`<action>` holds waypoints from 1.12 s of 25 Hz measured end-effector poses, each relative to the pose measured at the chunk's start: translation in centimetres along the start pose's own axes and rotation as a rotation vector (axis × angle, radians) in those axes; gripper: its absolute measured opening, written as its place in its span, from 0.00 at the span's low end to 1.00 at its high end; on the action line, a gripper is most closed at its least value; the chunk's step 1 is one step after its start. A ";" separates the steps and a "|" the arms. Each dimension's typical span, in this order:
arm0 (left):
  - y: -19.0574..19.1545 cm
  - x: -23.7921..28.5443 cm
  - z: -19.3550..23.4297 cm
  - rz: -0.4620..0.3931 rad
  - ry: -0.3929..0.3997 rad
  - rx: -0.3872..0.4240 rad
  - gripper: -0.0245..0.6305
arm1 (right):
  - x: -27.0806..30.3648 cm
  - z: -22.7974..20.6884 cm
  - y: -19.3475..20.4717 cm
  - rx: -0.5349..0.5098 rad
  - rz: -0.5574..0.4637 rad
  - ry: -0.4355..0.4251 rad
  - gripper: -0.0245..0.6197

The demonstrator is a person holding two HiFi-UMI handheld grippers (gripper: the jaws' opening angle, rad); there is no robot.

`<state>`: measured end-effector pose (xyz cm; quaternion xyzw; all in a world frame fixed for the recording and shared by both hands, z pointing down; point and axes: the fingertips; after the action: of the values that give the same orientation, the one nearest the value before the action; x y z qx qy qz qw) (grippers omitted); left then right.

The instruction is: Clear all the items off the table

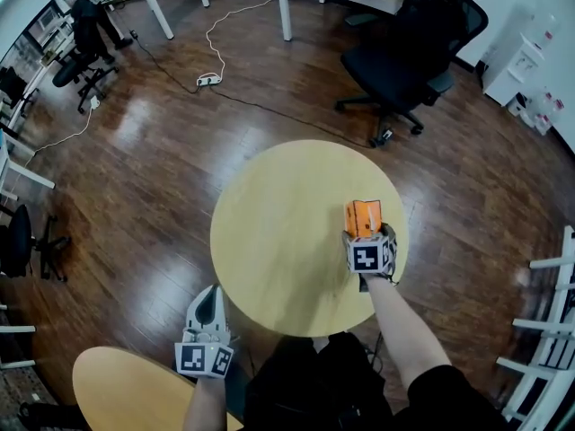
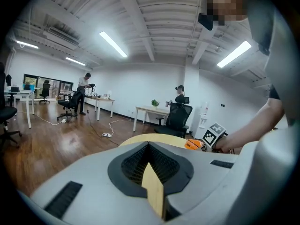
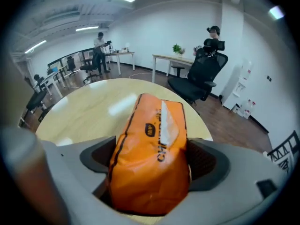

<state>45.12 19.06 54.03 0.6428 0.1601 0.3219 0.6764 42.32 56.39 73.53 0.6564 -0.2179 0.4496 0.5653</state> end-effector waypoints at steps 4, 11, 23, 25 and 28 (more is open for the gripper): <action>0.9 -0.5 -0.3 0.009 -0.019 -0.020 0.04 | -0.3 0.4 -0.1 -0.087 -0.034 -0.022 0.77; 0.4 -0.1 -3.1 0.001 -0.003 -0.037 0.04 | -1.3 1.0 0.3 -0.177 -0.047 -0.064 0.67; -2.4 -5.3 -6.9 -0.074 -0.133 0.015 0.04 | -6.6 1.5 -0.7 -0.261 -0.160 -0.213 0.65; -2.7 -5.9 -7.5 -0.096 -0.139 0.023 0.04 | -7.9 0.9 -1.2 -0.276 -0.194 -0.211 0.65; -3.5 -6.3 -8.3 -0.139 -0.138 0.018 0.04 | -11.6 0.5 -2.7 -0.289 -0.269 -0.242 0.65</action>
<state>36.06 21.52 48.36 0.6569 0.1602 0.2274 0.7008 38.83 54.06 62.35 0.6408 -0.2565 0.2524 0.6781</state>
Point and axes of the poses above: the fingertips, and each gripper's own axes: x forward along the fingers, z to its left, y out of its underside, and after that the axes turned 3 degrees about x, right-handed
